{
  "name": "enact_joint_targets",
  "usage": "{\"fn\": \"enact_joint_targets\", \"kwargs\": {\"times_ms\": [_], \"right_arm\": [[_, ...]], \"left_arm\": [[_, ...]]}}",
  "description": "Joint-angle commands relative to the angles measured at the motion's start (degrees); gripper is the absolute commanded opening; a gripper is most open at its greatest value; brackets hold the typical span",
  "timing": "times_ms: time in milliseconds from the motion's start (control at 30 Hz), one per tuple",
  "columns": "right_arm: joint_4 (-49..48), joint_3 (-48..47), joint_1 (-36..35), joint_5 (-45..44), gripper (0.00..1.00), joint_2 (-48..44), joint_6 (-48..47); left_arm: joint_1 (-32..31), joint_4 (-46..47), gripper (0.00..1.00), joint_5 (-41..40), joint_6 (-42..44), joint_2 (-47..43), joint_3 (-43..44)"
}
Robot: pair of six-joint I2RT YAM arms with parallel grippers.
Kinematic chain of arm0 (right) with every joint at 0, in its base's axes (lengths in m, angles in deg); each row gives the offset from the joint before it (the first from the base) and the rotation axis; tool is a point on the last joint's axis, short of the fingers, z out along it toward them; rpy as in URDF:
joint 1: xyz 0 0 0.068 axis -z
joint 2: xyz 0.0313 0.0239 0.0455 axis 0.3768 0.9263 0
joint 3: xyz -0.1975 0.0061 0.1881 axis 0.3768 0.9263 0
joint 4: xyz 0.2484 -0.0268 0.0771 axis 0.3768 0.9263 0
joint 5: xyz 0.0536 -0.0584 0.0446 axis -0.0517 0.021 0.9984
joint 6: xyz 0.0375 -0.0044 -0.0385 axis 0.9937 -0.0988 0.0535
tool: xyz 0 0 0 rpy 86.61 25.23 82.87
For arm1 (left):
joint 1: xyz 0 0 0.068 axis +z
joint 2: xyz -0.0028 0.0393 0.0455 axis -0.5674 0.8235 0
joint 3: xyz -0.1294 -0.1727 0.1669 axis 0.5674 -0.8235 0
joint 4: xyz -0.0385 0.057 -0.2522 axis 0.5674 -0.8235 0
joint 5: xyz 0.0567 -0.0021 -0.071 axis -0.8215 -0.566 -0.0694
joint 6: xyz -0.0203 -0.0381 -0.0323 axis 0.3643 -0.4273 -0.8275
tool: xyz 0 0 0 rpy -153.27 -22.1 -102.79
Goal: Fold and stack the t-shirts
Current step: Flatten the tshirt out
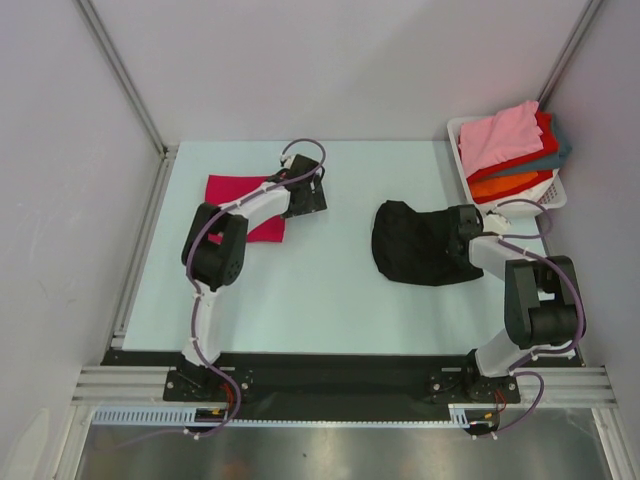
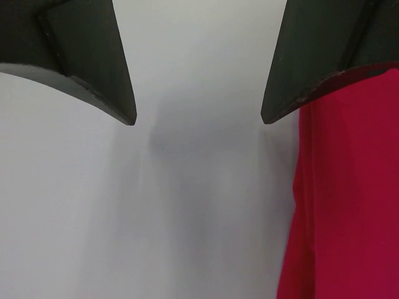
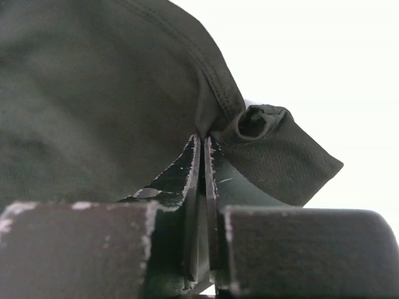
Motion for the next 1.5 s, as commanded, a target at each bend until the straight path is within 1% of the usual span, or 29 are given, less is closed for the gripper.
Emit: {"fn": "enact_joint_targets", "kwargs": {"times_ms": [0, 167, 400, 433, 500, 700, 867, 900, 933, 967, 1067, 1100, 1200, 1267, 1300, 1333, 1400, 1433, 1467], "right_arm": [[-1.87, -1.15, -0.43, 0.43, 0.02, -0.34, -0.23], [-1.87, -0.63, -0.52, 0.34, 0.01, -2.01, 0.12], [-3.10, 1.04, -0.52, 0.52, 0.01, -5.26, 0.03], [-3.10, 1.04, -0.61, 0.69, 0.00, -5.61, 0.12], [-3.10, 1.13, -0.61, 0.87, 0.00, -5.88, 0.12], [-2.31, 1.31, -0.79, 0.78, 0.00, -7.46, 0.12], [-2.14, 1.83, -0.96, 0.87, 0.00, -9.57, 0.12], [-2.05, 1.83, -1.05, 0.87, 0.00, -9.92, 0.03], [-1.96, 1.92, -1.14, 0.78, 0.00, -10.10, 0.12], [-1.70, 1.84, -1.31, 0.61, 0.00, -10.71, 0.12], [-1.08, 1.22, -2.80, -0.45, 0.00, -12.29, 0.03], [-0.65, 0.44, -3.94, -0.80, 0.00, -13.17, -0.32], [-0.03, -2.72, -6.23, -0.01, 0.00, -13.96, -1.89], [1.72, -5.45, -10.35, -0.01, 0.00, -14.49, -2.34], [2.17, -8.33, -12.02, -0.36, 0.00, -14.50, -3.04], [2.26, -9.75, -16.21, -0.10, 0.00, -14.41, -3.74], [2.17, -13.09, -20.54, 0.87, 0.00, -14.06, -4.80], [1.82, -16.59, -22.39, 3.13, 0.00, -13.27, -6.80], [0.69, -19.06, -26.06, 4.55, 0.00, -12.83, -8.13]], "left_arm": [[1.62, -7.07, 0.88, -0.20, 2.49, 2.46, 5.46], [5.23, -8.75, 0.88, 2.44, 1.44, 4.23, 6.97], [11.91, -9.72, 0.89, 0.60, -0.85, 3.44, 4.34], [13.39, -9.54, 0.87, 0.51, -0.94, 2.48, 3.81], [14.54, -8.31, 0.88, 1.83, -1.64, 1.51, 2.58], [17.09, -8.05, 0.89, -1.25, -2.08, -1.74, 0.82], [18.94, -7.96, 0.89, -0.72, -2.25, -2.89, -0.15], [18.68, -7.53, 0.89, -0.46, -2.00, -3.93, -1.28], [18.33, -6.39, 0.89, 1.46, -1.30, -4.73, -2.42], [17.72, -4.03, 0.89, 2.52, -0.25, -5.69, -3.56], [13.77, -0.15, 0.89, 4.55, 1.60, -9.38, -8.83], [11.41, 1.17, 0.89, 5.33, 2.22, -11.13, -10.42], [6.92, 3.90, 0.89, 7.44, 2.84, -13.87, -12.88], [5.15, 5.75, 0.89, 8.41, 2.84, -16.68, -14.81], [3.84, 6.27, 0.89, 8.77, 2.84, -17.47, -15.44], [3.48, 6.97, 0.89, 9.03, 3.01, -19.13, -15.88], [3.21, 7.42, 0.89, 10.26, 3.10, -20.81, -17.02], [3.21, 7.51, 0.89, 9.92, 2.93, -21.69, -17.37], [3.30, 7.51, 0.89, 9.13, 2.84, -23.53, -18.07]]}}
